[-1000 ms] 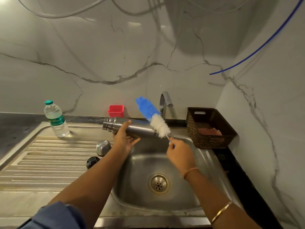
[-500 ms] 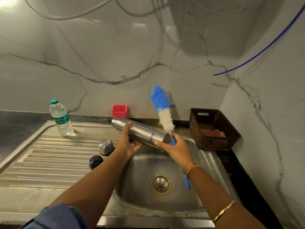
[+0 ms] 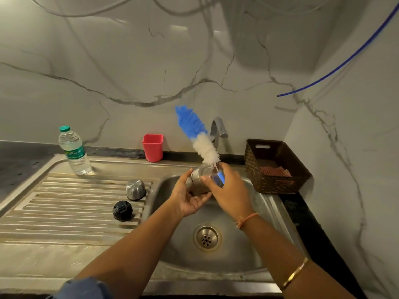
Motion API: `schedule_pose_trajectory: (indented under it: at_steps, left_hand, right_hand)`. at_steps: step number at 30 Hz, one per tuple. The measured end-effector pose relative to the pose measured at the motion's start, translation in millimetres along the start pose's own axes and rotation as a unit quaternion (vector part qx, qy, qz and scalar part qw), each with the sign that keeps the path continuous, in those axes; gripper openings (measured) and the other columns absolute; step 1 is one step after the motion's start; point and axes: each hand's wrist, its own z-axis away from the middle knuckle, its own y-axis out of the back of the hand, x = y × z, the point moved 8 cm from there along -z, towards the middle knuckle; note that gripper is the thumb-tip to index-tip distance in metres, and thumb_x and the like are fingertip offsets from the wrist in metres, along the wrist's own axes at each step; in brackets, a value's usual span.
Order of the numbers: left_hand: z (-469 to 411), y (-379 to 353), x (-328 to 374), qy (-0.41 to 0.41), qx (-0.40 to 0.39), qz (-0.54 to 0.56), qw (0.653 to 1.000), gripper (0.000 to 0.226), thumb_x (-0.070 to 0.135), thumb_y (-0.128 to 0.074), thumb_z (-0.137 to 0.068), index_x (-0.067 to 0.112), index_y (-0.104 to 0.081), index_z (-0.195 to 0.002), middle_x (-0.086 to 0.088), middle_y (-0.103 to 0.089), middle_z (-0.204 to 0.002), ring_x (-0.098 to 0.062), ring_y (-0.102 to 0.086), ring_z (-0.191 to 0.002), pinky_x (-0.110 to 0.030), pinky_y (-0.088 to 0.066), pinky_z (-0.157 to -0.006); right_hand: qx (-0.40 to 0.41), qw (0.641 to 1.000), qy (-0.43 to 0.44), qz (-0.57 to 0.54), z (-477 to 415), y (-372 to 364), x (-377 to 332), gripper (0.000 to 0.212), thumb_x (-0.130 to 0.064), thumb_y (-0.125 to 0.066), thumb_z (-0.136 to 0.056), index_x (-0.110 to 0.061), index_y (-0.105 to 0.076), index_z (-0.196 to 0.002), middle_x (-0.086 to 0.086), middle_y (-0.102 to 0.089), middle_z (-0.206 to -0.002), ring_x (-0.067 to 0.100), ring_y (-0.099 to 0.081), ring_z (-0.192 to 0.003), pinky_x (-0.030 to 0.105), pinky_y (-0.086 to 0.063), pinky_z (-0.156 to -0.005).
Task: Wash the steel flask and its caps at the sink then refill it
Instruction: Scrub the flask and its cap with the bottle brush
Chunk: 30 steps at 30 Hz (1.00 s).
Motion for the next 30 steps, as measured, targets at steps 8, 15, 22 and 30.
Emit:
schedule_pose_trajectory:
  at_steps: [8,15,22,30]
  left_hand:
    - [-17.2,-1.4,30.3,-0.038,0.030,0.148,0.988,0.073,0.044,-0.072,-0.078,-0.001,-0.047,-0.131,-0.024,-0.063,-0.115,-0.036,-0.067,-0.098,-0.040,-0.060,-0.072]
    - [-17.6,-10.6,11.3,-0.002,0.018,0.118,0.993,0.071,0.043,-0.072,-0.078,-0.002,-0.047,-0.127,-0.027,-0.063,-0.110,-0.038,-0.069,-0.087,-0.042,-0.060,-0.060]
    - [-23.9,-2.0,20.0,-0.018,0.016,0.149,0.989,0.064,0.046,-0.069,-0.080,0.004,-0.054,-0.125,-0.022,-0.067,-0.108,-0.035,-0.069,-0.093,-0.049,-0.058,-0.069]
    - [-23.7,5.7,19.3,-0.021,0.036,0.158,0.986,0.069,0.046,-0.068,-0.081,0.001,-0.049,-0.129,-0.024,-0.063,-0.114,-0.035,-0.068,-0.095,-0.040,-0.060,-0.058]
  right_hand:
    - [0.079,0.980,0.115,0.145,44.5,7.3,15.7,0.049,-0.026,-0.033,-0.088,-0.027,-0.051,-0.134,0.001,-0.053,-0.066,0.015,-0.048,-0.045,0.027,-0.036,-0.039]
    - [0.076,0.954,0.090,0.274,22.8,22.5,0.7,0.052,-0.017,-0.037,-0.091,-0.032,-0.039,-0.140,0.008,-0.059,-0.080,0.022,-0.057,-0.057,0.029,-0.036,-0.045]
    - [0.066,0.941,0.160,0.290,46.9,6.6,-6.1,0.049,-0.017,-0.044,-0.079,-0.028,-0.061,-0.125,-0.001,-0.049,-0.057,0.013,-0.041,-0.035,0.019,-0.014,-0.036]
    - [0.055,0.964,0.101,0.238,35.1,14.2,15.2,0.053,-0.018,-0.040,-0.082,-0.025,-0.053,-0.133,0.006,-0.053,-0.062,0.018,-0.045,-0.044,0.022,-0.020,-0.039]
